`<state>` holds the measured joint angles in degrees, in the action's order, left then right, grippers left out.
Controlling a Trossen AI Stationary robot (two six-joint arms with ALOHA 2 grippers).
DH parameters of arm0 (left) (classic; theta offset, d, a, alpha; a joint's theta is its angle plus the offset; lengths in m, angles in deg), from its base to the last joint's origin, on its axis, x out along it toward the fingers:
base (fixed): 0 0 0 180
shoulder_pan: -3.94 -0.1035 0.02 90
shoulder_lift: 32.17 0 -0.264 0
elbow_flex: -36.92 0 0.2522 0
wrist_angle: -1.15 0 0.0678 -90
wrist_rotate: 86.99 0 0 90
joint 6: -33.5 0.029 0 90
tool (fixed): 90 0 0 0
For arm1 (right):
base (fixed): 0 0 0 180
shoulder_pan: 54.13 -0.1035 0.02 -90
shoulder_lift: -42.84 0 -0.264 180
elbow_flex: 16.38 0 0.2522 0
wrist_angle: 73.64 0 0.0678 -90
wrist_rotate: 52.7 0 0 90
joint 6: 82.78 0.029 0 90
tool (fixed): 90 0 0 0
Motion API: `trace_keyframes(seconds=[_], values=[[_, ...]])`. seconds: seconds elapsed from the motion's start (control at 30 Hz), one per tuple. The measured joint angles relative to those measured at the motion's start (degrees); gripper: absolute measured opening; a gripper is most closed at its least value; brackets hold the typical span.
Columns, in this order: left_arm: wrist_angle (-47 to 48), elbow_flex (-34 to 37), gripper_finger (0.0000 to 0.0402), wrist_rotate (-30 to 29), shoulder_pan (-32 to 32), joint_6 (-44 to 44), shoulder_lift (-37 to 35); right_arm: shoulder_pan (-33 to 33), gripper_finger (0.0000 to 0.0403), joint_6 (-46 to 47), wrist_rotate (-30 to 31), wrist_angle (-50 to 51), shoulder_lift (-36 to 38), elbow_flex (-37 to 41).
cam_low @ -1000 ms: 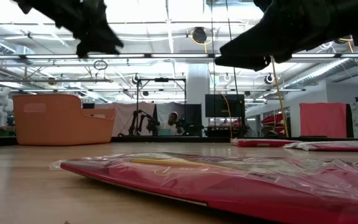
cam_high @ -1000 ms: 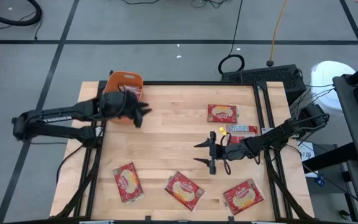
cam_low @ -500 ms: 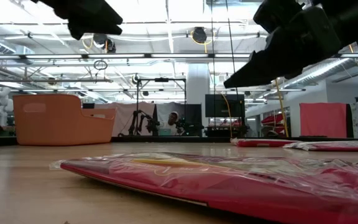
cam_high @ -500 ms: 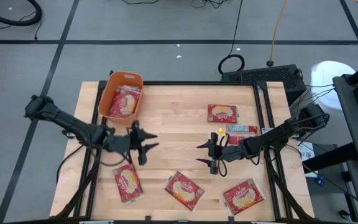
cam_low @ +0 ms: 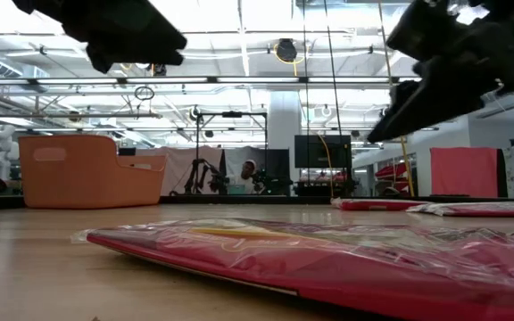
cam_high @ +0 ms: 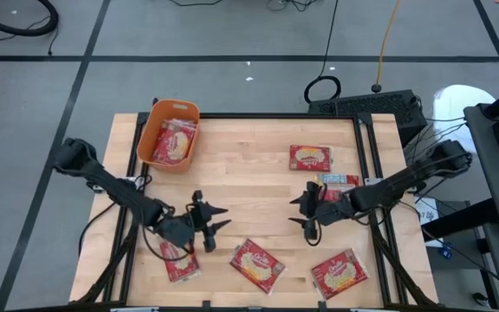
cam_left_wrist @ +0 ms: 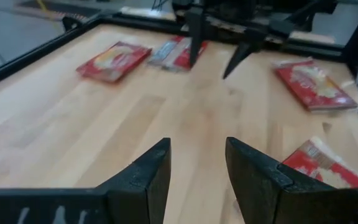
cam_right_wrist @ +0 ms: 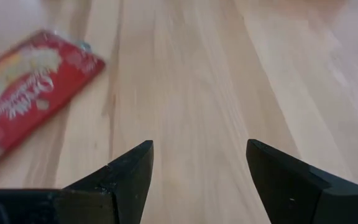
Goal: Sort popcorn bags into baskets
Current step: Put the red popcorn bag into the orange bin
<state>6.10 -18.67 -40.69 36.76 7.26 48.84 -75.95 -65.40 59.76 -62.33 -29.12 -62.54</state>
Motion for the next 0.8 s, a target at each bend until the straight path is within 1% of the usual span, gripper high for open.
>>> trace_keyframes(seconds=[0.1,0.23,0.33,0.43,0.6,0.67,0.73,0.8], values=[[-6.1,0.0,0.0156,0.0,0.0,3.0,2.9,-0.1,0.0251,0.4,0.0,6.7,3.7,0.0],[-13.5,0.0,0.0156,0.0,0.0,4.7,6.0,0.0,0.0251,3.7,0.0,22.4,7.8,-1.6],[-19.3,0.0,0.0156,-0.1,0.4,4.2,7.8,0.0,0.0251,8.0,0.1,33.0,9.0,-2.2],[-23.1,0.0,0.0156,0.3,0.4,5.6,9.4,0.0,0.0251,12.5,0.3,40.0,9.0,-2.2],[-22.6,0.0,0.0156,0.4,0.7,4.9,9.8,0.1,0.0251,18.1,3.3,47.6,8.1,-2.2],[-22.4,0.0,0.0156,0.5,0.7,4.6,9.8,0.9,0.0251,19.6,3.0,49.5,7.7,-2.2],[-22.3,0.0,0.0156,0.5,0.7,4.6,9.8,1.6,0.0251,19.6,2.3,50.4,7.4,-2.2],[-22.3,0.0,0.0156,0.5,0.9,4.6,9.8,2.0,0.0251,16.3,1.5,50.0,7.0,-2.2]])
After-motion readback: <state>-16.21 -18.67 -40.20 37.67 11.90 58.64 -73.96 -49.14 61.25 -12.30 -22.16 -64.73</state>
